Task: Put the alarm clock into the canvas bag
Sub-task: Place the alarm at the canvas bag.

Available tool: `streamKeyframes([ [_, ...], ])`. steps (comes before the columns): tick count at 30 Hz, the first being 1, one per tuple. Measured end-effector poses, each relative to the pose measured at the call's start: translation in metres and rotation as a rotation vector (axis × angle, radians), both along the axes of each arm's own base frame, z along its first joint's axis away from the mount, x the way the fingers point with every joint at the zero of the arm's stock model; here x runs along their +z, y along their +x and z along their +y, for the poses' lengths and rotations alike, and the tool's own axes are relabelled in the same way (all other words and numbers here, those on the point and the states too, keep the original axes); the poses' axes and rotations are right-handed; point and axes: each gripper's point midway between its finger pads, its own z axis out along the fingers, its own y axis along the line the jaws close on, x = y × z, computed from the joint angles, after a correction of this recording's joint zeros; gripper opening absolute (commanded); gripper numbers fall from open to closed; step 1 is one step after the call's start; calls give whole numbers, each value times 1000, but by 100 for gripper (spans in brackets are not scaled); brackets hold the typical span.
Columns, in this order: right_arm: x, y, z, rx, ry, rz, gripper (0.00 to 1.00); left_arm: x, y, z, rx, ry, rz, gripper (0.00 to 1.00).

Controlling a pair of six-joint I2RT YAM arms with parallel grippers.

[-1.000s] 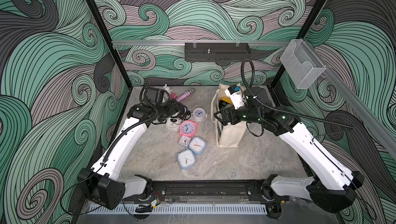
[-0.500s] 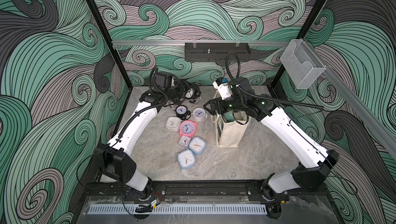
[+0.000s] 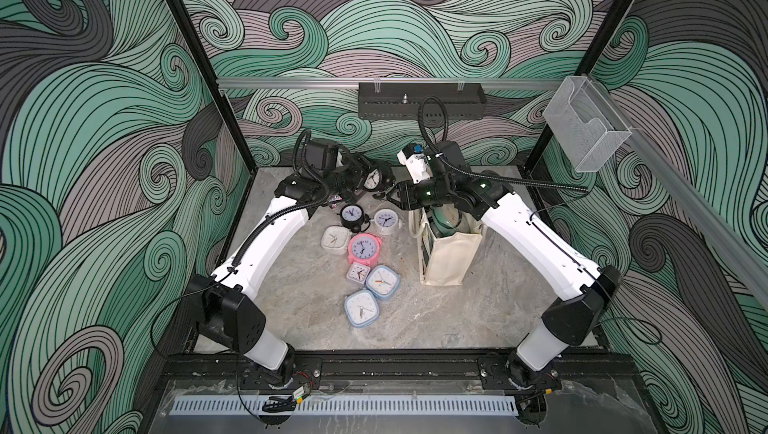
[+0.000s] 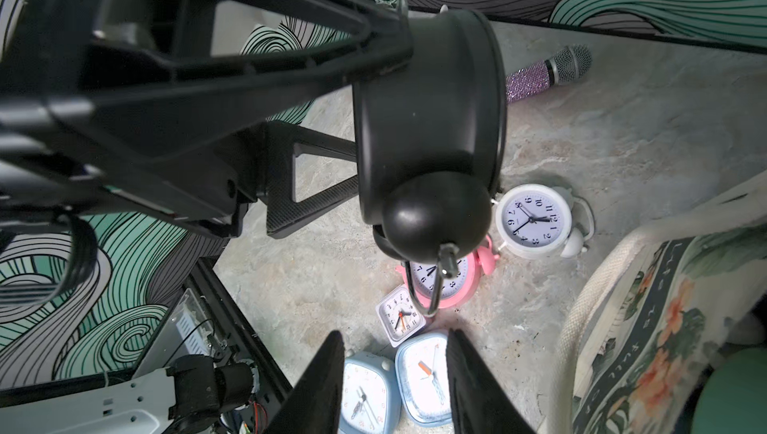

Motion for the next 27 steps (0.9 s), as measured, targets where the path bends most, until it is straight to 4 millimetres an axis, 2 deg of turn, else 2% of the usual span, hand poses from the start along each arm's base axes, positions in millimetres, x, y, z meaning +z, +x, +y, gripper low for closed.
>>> streamKeyframes([
  [10, -5, 9, 4, -22, -7, 14, 23, 0, 0, -1, -3, -1, -1, 57],
  [22, -14, 19, 3, -54, -15, 42, 15, 1, -2, -3, -12, -3, -1, 58],
  [27, -17, 23, 4, -64, -13, 59, 8, 2, -3, -6, -19, -6, -6, 57],
])
